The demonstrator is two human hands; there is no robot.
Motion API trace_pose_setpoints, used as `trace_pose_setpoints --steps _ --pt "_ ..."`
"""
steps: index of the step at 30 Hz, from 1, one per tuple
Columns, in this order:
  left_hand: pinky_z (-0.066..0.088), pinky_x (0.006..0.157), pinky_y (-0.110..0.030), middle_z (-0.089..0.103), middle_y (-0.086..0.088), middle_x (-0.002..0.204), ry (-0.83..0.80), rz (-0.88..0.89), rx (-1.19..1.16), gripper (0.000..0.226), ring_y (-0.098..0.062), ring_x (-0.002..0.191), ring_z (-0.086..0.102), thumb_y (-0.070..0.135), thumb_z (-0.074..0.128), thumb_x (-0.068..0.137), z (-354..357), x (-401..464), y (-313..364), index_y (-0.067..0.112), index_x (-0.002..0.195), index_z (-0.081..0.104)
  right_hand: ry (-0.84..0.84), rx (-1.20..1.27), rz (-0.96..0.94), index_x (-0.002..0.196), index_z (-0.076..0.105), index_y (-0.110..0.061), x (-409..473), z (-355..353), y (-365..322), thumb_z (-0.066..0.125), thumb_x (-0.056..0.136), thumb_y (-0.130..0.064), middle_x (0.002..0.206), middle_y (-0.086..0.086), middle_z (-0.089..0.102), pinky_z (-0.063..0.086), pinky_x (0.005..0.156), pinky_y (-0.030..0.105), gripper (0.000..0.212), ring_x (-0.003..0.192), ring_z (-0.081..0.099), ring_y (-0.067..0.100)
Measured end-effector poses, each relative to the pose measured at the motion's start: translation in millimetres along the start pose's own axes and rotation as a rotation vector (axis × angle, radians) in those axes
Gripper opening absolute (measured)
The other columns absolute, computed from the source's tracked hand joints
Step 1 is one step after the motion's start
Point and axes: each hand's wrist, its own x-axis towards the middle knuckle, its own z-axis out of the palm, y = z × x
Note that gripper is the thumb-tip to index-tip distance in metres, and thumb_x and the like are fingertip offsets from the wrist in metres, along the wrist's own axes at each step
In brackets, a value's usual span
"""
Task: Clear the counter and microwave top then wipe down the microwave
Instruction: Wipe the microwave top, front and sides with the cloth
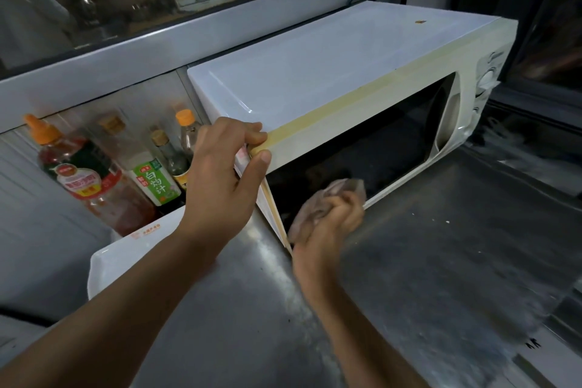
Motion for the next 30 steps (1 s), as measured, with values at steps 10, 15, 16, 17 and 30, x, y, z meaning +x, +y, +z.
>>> trace_pose_setpoints --steps 10,15,16,17,30 --pt "0.028 0.088 -0.003 0.055 0.008 0.107 0.049 0.010 -0.010 0.013 0.000 0.101 0.045 0.014 0.056 0.089 3 -3 2 0.009 0.101 0.061 -0.008 -0.136 -0.049 0.112 0.046 0.008 63 -26 56 0.041 0.079 -0.001 0.124 0.027 0.036 0.027 0.094 0.011 0.035 0.115 0.040 0.036" --pt "0.028 0.087 -0.003 0.052 0.010 0.105 0.083 0.012 -0.011 0.012 0.015 0.103 0.038 0.011 0.055 0.088 6 -5 3 0.007 0.099 0.060 -0.035 -0.121 -0.030 0.100 0.044 0.008 57 -25 54 0.039 0.071 0.008 0.111 0.025 0.038 0.035 0.092 0.012 0.029 0.104 0.043 0.032" --pt "0.028 0.087 -0.003 0.053 0.009 0.104 0.086 0.011 -0.013 0.012 0.015 0.103 0.039 0.010 0.055 0.088 6 -5 3 0.007 0.099 0.060 -0.061 -0.090 -0.037 0.100 0.044 0.005 39 -18 48 0.039 0.073 0.000 0.105 0.021 0.041 0.042 0.085 0.025 0.028 0.095 0.045 0.029" --pt "0.028 0.087 -0.003 0.054 0.007 0.104 0.089 0.010 -0.015 0.013 0.015 0.102 0.040 0.010 0.055 0.088 6 -5 4 0.006 0.098 0.060 -0.081 -0.025 -0.035 0.099 0.044 -0.001 20 -11 39 0.039 0.076 -0.007 0.095 0.018 0.042 0.045 0.071 0.033 0.024 0.082 0.047 0.028" --pt "0.036 0.085 -0.014 0.060 0.000 0.103 0.005 -0.027 0.059 0.012 -0.012 0.100 0.050 0.015 0.055 0.084 -5 2 12 0.009 0.093 0.059 -0.048 -0.133 -0.228 0.089 0.044 0.000 60 -25 80 0.029 0.067 -0.009 0.108 0.026 0.041 0.034 0.095 0.031 0.028 0.105 0.037 0.027"
